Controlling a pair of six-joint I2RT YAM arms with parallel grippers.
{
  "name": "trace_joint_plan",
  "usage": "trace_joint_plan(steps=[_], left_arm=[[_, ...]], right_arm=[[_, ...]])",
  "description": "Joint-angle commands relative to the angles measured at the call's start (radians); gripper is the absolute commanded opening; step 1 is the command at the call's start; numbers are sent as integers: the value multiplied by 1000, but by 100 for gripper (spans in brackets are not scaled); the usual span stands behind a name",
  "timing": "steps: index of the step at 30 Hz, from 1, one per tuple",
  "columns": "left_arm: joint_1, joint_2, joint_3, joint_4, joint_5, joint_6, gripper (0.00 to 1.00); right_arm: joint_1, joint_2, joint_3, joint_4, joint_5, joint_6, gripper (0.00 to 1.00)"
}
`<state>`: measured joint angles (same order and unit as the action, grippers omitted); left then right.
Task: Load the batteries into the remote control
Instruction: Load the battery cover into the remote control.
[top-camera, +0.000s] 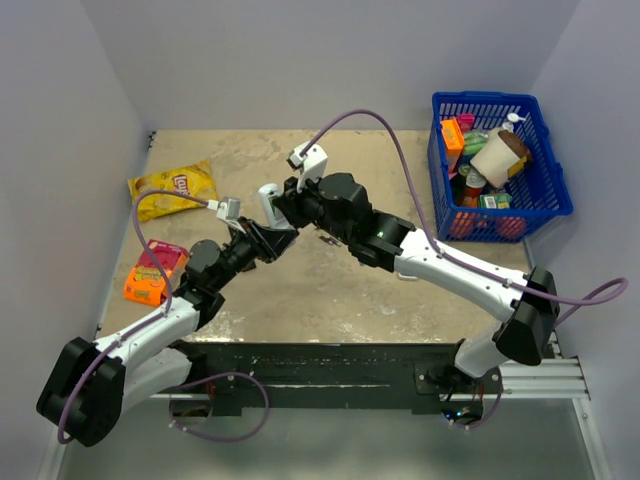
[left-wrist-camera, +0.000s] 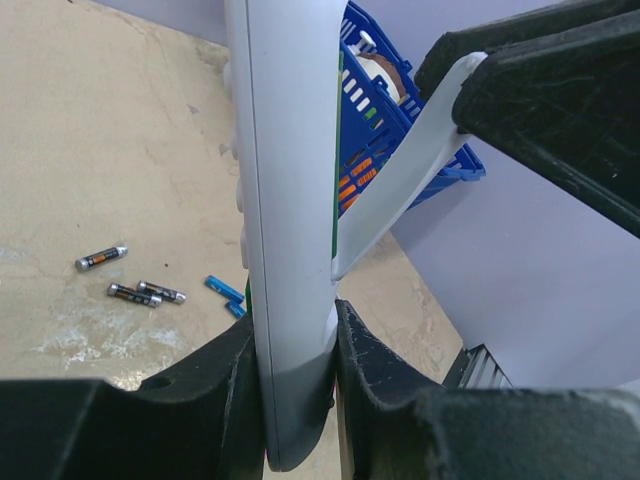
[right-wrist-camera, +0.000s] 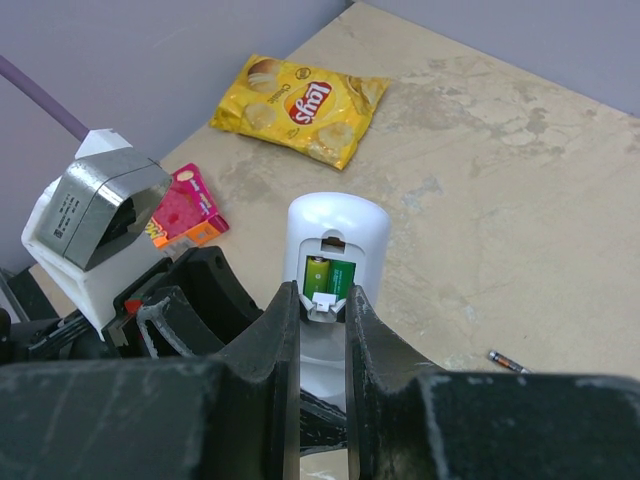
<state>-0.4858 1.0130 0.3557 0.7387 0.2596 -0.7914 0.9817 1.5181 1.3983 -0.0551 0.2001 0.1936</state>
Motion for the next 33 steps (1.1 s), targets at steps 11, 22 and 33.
trace_joint_plan(steps=[11,22,33], left_arm=[[-10,9,42,100,26,-17,0],[-11,7,40,99,26,-17,0],[-11,-1,32,102,24,-25,0]], right_arm=[[11,-6,4,41,-2,-46,22],[12,17,33,23,-1,-57,32],[14,34,44,6,33,-25,33]])
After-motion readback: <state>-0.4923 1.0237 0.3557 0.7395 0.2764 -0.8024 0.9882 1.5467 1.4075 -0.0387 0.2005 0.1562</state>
